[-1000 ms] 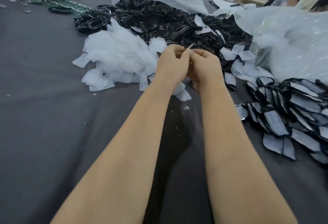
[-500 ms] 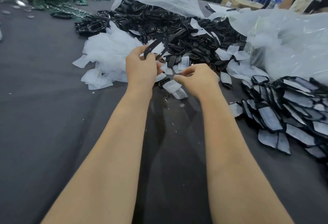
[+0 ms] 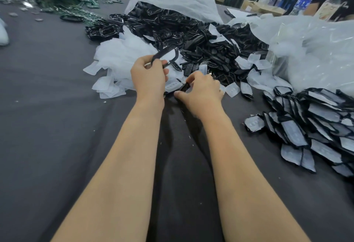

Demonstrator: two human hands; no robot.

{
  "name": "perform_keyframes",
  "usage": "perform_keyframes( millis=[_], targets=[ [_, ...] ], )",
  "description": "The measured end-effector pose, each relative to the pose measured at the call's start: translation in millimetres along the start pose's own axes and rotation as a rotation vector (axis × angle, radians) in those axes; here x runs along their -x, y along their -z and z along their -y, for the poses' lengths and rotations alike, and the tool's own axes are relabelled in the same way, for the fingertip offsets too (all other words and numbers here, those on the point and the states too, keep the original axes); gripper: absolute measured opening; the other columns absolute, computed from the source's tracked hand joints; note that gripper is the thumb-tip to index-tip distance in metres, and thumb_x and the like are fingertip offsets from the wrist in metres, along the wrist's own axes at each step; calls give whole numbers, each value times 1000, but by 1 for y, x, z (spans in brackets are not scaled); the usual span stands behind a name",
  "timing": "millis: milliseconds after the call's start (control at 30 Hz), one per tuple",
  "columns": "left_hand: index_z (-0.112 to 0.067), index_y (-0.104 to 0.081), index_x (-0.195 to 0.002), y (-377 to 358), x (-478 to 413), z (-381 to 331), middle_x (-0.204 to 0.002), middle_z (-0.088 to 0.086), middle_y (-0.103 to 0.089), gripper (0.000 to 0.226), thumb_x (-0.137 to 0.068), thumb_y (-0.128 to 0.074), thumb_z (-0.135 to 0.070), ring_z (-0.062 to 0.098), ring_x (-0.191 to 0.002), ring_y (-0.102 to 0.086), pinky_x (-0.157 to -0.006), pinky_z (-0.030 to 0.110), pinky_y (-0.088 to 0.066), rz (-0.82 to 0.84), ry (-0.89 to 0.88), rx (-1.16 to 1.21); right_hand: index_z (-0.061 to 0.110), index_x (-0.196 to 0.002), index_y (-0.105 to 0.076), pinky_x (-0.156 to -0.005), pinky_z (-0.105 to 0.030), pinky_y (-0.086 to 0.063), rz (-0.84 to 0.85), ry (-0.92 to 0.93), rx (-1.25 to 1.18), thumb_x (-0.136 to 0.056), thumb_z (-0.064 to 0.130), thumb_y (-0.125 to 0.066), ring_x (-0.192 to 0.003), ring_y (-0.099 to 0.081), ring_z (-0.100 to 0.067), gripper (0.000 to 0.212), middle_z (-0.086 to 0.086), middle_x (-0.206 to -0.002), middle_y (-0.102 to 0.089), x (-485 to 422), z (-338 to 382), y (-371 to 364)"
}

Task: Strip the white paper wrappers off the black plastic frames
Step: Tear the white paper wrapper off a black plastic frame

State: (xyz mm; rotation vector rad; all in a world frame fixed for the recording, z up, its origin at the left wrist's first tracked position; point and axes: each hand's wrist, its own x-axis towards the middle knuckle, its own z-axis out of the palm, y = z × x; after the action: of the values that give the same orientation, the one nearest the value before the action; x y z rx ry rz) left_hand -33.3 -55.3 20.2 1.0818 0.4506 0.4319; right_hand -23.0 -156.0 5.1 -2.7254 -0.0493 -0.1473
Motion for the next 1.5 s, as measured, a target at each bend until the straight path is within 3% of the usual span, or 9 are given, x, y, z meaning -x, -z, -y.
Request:
perform_keyframes(
  millis=[100,167,367,500,767,967,1200,1367,1500],
  targets=[
    [-19,-50,-86,-3,3,4,-78,-2,-64,21,-94,-45,-1,-1,-46,-54,-53,13,-49,66,4,-35,22,-92,-58,-83,-30,-41,-49,21,-253,-84,29,-68,-102,-55,-21,14,4,-93,-59,-2,-8,5],
    [-20,-49,-85,-4,3,6,-78,-1,-65,21,-95,-46,-1,-2,-45,-56,-55,13,-51,107,-16,-77,21,-77,-58,-70,-20,-39,-84,-27,-513,-84,21,-69,-80,-58,-11,13,11,-74,-57,-3,-15,12],
    [-15,-52,-98,-4,3,9,-75,-4,-65,14,-96,-45,-3,-1,-47,-56,-56,14,-52,139,-45,-169,20,-76,-60,-53,-11,-44,-141,-126,-997,-86,14,-69,-53,-57,3,15,6,-71,-62,-3,-25,21],
    [-15,-54,-99,-5,4,10,-76,-5,-65,15,-96,-44,-4,-2,-47,-57,-55,14,-52,194,-27,-217,13,-79,-59,-54,-12,-48,-119,-108,-1169,-89,6,-64,-53,-63,-1,13,-1,-71,-63,-2,-22,22],
    [-22,-55,-84,-7,8,11,-74,-4,-63,22,-95,-45,-5,0,-49,-61,-57,18,-54,280,1,-260,14,-79,-59,-62,-18,-52,-186,-31,-1097,-88,1,-62,-60,-65,-6,17,-4,-78,-63,-4,-21,20],
    [-14,-56,-101,-5,6,17,-77,-3,-61,15,-91,-57,-3,-4,-52,-60,-60,13,-54,353,-102,-315,22,-75,-59,-69,-24,-48,-279,-5,-927,-86,11,-66,-68,-55,-7,17,5,-72,-61,-3,-19,14],
    [-20,-58,-92,-5,6,16,-72,-5,-61,21,-91,-53,0,1,-59,-61,-64,16,-53,425,-110,-322,16,-79,-56,-64,-19,-53,-218,-97,-1128,-89,5,-62,-68,-59,-10,16,-3,-75,-60,-4,-19,12],
    [-18,-58,-95,-6,7,17,-73,-2,-62,13,-93,-55,-5,3,-59,-63,-66,18,-54,414,-155,-373,19,-91,-51,-84,-40,-55,-306,-72,-1023,-87,7,-64,-78,-61,-15,19,-3,-87,-59,-3,-18,9],
    [-19,-56,-94,-4,6,20,-71,-3,-63,11,-94,-54,-8,0,-55,-62,-71,28,-58,338,-347,-605,15,-95,-54,-85,-47,-52,-337,-2,-867,-87,8,-64,-92,-63,-24,14,-7,-93,-63,-1,-14,7]
  ],
)
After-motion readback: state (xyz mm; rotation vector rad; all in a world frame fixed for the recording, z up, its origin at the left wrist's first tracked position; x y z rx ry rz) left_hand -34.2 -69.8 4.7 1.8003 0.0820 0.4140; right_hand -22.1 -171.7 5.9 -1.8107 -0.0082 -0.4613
